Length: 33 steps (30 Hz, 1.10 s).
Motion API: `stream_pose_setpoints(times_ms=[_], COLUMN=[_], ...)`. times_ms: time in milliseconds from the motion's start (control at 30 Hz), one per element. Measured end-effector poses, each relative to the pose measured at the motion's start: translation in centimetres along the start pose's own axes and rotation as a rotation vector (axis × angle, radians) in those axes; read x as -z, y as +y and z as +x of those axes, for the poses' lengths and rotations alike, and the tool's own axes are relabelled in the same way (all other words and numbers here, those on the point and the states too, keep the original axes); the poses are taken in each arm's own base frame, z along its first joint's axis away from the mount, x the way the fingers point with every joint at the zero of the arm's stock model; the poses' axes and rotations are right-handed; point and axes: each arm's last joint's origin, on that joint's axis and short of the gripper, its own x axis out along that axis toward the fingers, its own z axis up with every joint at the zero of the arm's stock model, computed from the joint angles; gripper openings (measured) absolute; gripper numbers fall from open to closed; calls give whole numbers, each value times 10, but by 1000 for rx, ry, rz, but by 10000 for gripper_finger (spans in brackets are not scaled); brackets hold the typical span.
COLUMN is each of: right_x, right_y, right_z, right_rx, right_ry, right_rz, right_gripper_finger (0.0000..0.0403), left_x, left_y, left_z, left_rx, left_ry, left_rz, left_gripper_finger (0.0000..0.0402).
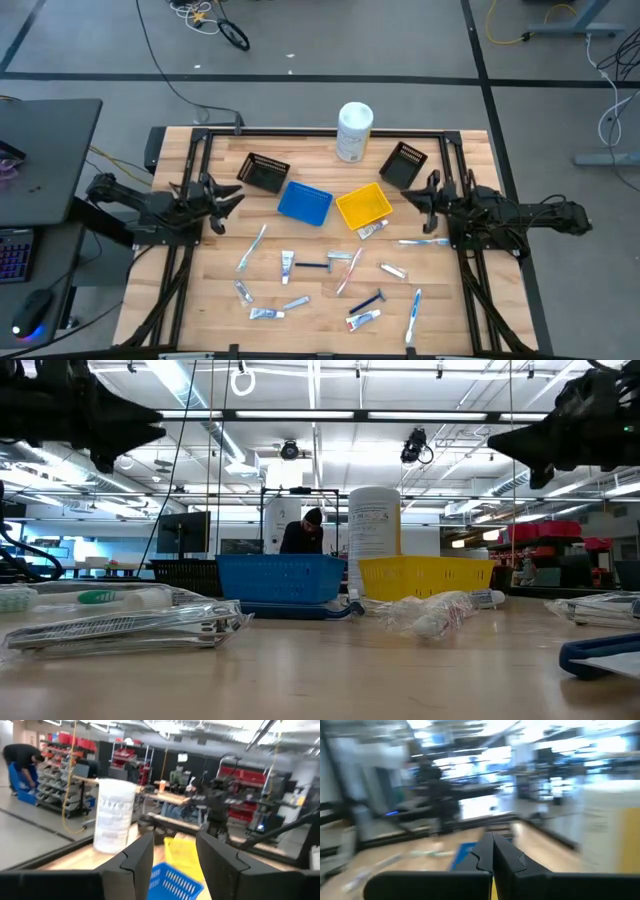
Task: Pick & Place Travel size toiletries
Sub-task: Put the green toothbrush into the left black bin
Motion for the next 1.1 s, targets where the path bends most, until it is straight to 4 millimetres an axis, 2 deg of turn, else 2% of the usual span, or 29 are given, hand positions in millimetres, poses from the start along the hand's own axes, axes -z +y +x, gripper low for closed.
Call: stream_pose_setpoints(times_ms=[100, 167, 400, 533, 733, 900, 1100], right_x=[-5, -7, -11, -10, -7, -4, 1], right_y=[-6, -8, -6, -4, -5, -6, -6], right_z=[-1, -1, -1, 0, 2, 3, 6], right_rx=[220, 296, 219, 159, 214, 249, 250], right_ry=[-62, -84, -112, -101, -66, -39, 9], right_rz=[-33, -33, -74, -81, -141, -141, -150], right_gripper_finger=[3, 3, 3, 3, 3, 4, 32], left_x=[-1, -2, -1, 8, 27, 46, 66], left_y=[-2, -3, -12, -18, -25, -26, -27], left_z=[1, 3, 12, 18, 25, 27, 27], left_rx=[13, 16, 5, -6, 27, 14, -11], left_ry=[18, 31, 113, 189, 330, 473, 622], left_rz=[15, 27, 57, 34, -74, -52, -94], left_gripper_finger=[160, 159, 160, 159, 160, 160, 160])
